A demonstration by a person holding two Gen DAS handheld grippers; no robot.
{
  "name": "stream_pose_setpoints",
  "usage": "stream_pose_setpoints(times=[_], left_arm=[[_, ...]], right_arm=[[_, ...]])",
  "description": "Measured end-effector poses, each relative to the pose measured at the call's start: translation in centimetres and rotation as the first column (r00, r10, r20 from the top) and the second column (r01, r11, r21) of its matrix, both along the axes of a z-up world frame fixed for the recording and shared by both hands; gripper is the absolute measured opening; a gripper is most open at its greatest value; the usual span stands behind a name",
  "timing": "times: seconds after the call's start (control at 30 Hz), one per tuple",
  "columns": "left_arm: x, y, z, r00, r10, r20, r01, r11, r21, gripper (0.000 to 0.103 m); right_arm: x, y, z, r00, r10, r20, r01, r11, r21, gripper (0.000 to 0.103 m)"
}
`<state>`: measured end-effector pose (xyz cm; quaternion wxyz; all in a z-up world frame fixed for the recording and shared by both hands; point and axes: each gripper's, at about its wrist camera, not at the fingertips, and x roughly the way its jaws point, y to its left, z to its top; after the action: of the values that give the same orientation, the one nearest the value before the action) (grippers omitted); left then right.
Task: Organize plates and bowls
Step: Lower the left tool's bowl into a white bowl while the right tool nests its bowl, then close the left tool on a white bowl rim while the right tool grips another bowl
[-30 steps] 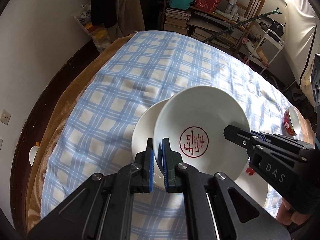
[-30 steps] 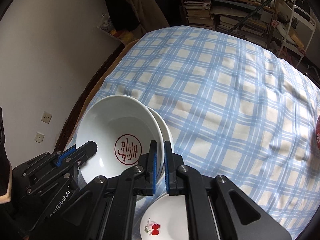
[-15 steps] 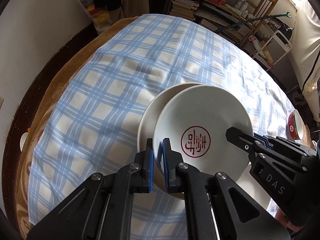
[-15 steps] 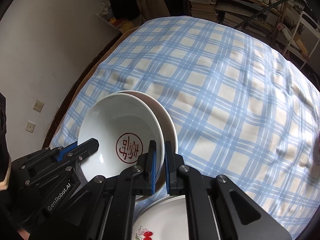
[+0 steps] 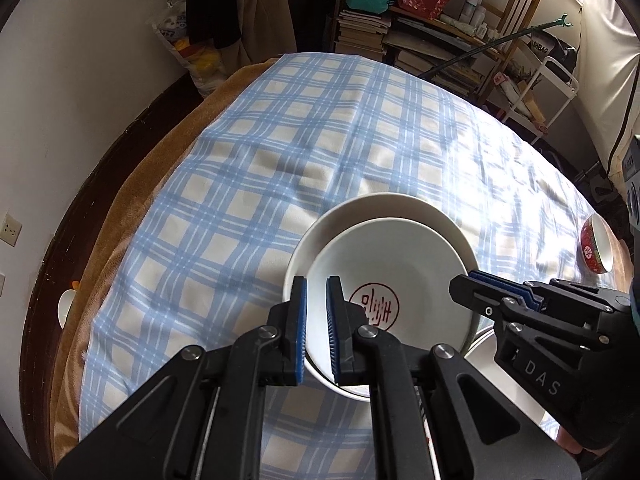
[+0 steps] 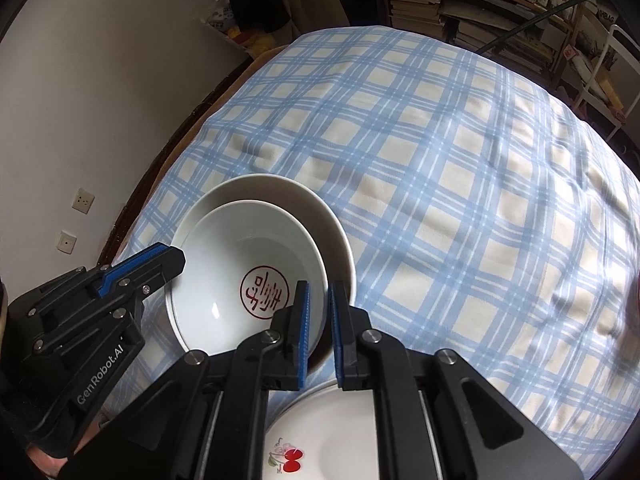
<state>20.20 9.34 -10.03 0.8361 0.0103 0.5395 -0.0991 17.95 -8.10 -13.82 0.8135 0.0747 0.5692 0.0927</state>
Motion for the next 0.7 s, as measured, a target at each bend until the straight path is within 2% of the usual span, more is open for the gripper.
stream_pose_setpoints(times=[0.13,0.2,0.27,0.3,0.37,0.47,0.5,0.57,0.7], left_arm=[[-0.4,-0.7,0.8,1.000,-0.016,-0.003,0.016,1.000,0.000,0.015],[-0.5,-1.3,1.1,1.000,-0.029,-0.008,0.029,1.000,-0.003,0.016],[-0.8,-2.0,1.6,0.999,-0.039,-0.002,0.039,0.999,0.006,0.018],[-0.8,-2.4,1.9,0.999,-0.042,0.001,0.042,0.999,0.008,0.020],[-1.0,-3.2,2.4,0.999,-0.052,0.008,0.052,0.999,-0.001,0.029],[-1.1,-5.1,3.4,0.996,-0.084,0.027,0.084,0.996,0.011,0.036],[-1.2,-5.9,3.7,0.995,-0.096,0.036,0.095,0.995,0.023,0.038],[-1.2,-7.4,4.4,0.991,-0.118,0.058,0.115,0.992,0.042,0.052],[-0.9,-11.1,5.2,0.984,-0.167,0.069,0.161,0.984,0.080,0.070]], right_arm=[[-0.3,-0.6,1.1,1.000,-0.001,0.013,0.001,1.000,0.004,0.014],[-0.5,-1.2,1.7,1.000,-0.008,0.029,0.009,1.000,-0.025,0.028],[-0.8,-2.2,2.4,0.999,-0.021,0.047,0.022,0.999,-0.032,0.049],[-0.9,-2.9,2.7,0.998,-0.031,0.054,0.033,0.999,-0.031,0.051],[-1.0,-4.3,3.2,0.997,-0.054,0.062,0.056,0.998,-0.040,0.058],[-1.1,-6.7,3.7,0.995,-0.073,0.068,0.077,0.995,-0.056,0.071],[-1.2,-7.6,3.9,0.994,-0.081,0.073,0.086,0.995,-0.060,0.072],[-1.4,-9.7,4.2,0.991,-0.109,0.078,0.114,0.991,-0.065,0.077],[-2.1,-14.0,4.9,0.983,-0.160,0.094,0.162,0.987,-0.021,0.088]])
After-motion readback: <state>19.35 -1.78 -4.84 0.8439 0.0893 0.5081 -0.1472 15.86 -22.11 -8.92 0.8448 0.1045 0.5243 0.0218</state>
